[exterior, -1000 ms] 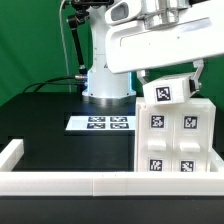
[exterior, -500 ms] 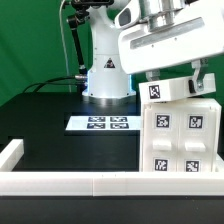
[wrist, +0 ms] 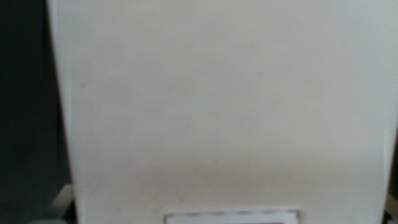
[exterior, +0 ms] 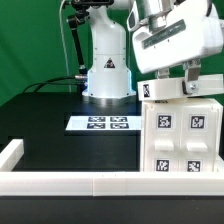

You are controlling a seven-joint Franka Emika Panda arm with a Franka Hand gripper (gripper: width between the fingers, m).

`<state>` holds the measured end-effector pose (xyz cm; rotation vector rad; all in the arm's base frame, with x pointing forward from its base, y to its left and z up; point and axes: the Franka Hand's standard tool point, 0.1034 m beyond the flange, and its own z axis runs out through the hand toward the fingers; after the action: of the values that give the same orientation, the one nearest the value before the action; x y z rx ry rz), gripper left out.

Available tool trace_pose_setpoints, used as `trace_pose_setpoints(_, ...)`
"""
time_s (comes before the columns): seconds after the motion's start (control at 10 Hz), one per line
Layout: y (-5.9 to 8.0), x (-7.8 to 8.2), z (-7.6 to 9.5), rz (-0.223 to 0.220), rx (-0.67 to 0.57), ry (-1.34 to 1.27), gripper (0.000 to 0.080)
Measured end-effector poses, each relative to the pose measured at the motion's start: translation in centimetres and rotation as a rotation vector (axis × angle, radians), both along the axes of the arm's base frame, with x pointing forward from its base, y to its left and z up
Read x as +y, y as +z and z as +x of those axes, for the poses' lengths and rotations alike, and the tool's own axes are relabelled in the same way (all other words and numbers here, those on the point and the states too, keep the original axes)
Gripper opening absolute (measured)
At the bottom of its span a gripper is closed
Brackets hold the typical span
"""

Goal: Assemble cabinet

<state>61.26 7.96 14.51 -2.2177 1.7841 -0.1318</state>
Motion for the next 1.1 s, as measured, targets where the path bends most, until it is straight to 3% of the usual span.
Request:
trace_pose_setpoints(0.3,-0.1,0.0,0.0,0.094,0.041,-0.246,0.0546)
trace_pose_setpoints(0.6,-0.1,0.0,0.0,0.143,0.057,-0.347,0.0546)
trace_pose_setpoints(0.7,-0.1,0.2,-0.1,0.156,0.063,-0.371,0.0642)
trace_pose_setpoints(0.8,-0.1,0.3,-0.1,0.157,0.062,-0.364,0.0642)
trace_pose_setpoints(0.9,0.0,0.4,-0.1,0.156,0.060,-0.358,0.0765)
trace_pose_setpoints(1.1,1.4,0.5,0.3,0.159,0.028,-0.311,0.0792)
